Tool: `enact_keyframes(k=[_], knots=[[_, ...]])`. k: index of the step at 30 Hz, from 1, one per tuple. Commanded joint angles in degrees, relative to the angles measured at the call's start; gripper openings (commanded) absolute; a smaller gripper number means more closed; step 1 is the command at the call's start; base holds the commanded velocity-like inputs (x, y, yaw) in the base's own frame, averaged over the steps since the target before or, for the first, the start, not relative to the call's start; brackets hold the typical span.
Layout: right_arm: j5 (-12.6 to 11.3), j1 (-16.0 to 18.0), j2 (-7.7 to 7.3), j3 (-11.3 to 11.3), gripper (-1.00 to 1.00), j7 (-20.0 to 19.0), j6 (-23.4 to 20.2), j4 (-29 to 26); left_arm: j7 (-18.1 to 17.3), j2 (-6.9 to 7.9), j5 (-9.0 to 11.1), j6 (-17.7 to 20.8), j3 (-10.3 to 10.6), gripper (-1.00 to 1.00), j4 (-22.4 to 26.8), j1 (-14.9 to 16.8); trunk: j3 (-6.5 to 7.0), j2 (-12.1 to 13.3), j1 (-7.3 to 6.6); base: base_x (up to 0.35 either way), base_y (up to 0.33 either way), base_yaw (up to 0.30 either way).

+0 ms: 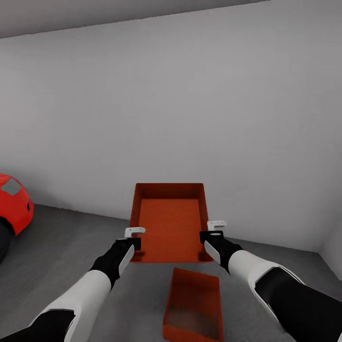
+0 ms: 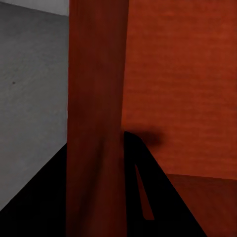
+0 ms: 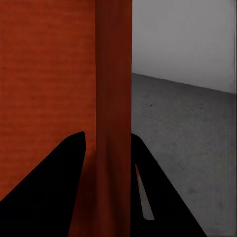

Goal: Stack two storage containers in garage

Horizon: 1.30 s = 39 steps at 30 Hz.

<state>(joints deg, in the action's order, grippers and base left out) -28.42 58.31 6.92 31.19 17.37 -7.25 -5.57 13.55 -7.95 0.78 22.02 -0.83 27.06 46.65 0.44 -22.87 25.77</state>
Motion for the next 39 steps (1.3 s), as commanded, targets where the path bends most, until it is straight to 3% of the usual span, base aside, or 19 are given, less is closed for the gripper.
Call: enact_keyframes(k=[1,21,39], knots=[[-1.2,0.0,0.01,3.1,-1.00,0.3,-0.4,0.0,0.3,-0.05,-0.2,0.3,-0.1,-1.00,1.5,0.0,-0.03,-0.1,0.02,0.000,0.000,-0.286],[-1.2,0.0,-0.02,3.1,-1.00,0.2,-0.4,0.0,0.3,-0.21,-0.2,0.4,-0.1,-1.00,1.4,0.0,-0.03,-0.1,0.02,0.030,0.007,-0.278],[-1.2,0.0,-0.03,3.0,-1.00,0.3,-0.4,0.0,0.3,-0.15,-0.2,0.3,-0.1,-1.00,1.4,0.0,-0.03,-0.1,0.02,0.256,0.137,-0.052]])
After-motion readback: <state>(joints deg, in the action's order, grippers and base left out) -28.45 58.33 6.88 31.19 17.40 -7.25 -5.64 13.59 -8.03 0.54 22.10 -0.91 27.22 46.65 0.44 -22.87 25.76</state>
